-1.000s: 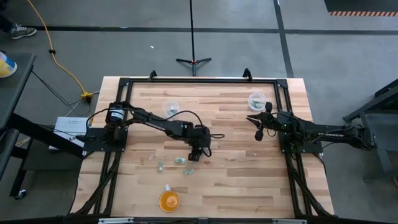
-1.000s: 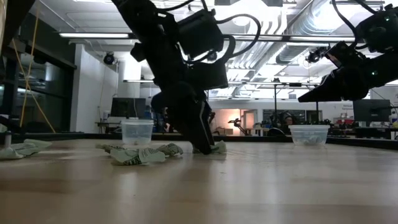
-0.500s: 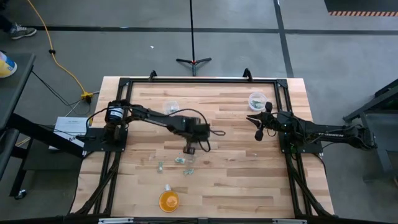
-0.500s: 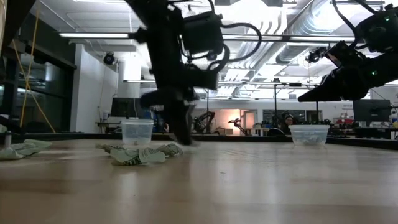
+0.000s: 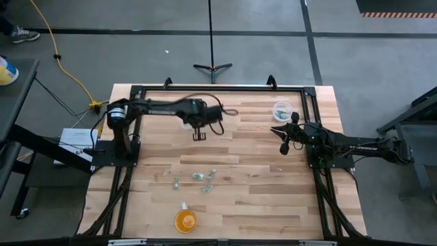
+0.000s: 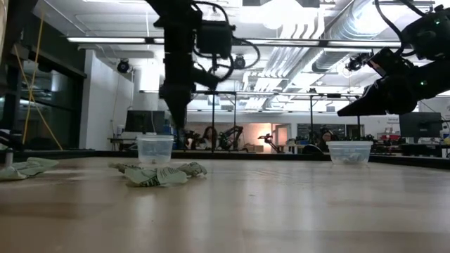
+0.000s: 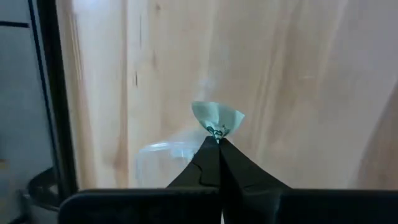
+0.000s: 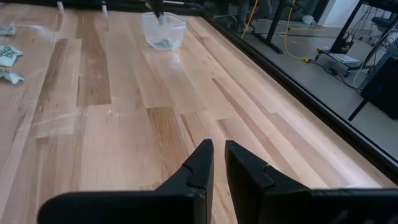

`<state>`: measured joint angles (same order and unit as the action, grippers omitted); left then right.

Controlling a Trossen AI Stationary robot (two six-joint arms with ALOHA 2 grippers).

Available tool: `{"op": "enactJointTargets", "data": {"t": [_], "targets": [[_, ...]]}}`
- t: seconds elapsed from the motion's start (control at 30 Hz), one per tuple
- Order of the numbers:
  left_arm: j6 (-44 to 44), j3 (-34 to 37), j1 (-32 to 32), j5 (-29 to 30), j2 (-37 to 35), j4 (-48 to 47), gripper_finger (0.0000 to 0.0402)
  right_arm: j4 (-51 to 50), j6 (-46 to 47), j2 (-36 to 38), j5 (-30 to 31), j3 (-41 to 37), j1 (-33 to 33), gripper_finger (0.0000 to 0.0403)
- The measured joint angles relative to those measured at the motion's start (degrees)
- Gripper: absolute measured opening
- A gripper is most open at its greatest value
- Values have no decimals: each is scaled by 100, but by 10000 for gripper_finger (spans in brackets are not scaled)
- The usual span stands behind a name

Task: Pick and place items into bin
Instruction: Put the stevia packet into the left transparent bin

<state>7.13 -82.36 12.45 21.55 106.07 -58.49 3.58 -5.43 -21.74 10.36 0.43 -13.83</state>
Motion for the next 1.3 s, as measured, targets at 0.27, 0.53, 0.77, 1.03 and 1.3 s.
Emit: {"op": "enactJointTargets", "data": {"t": [0.27, 0.53, 0.77, 1.03, 1.3], "targets": [[-143, -8, 641, -347, -218, -431, 35, -5, -18, 0, 0, 0, 0, 36], [-338, 339, 1026, -790, -220, -423, 32, -31, -102, -2, -6, 0, 0, 31], [-379, 574, 1036, -680, -218, -430, 162, -31, -103, -2, -6, -1, -1, 37], [-156, 578, 994, -1222, -379, 10, 260, -33, -103, -2, -4, -1, 1, 30], [342, 571, -34, -2596, -574, 1297, 261, 6, -85, -4, 3, 0, 0, 36]]}}
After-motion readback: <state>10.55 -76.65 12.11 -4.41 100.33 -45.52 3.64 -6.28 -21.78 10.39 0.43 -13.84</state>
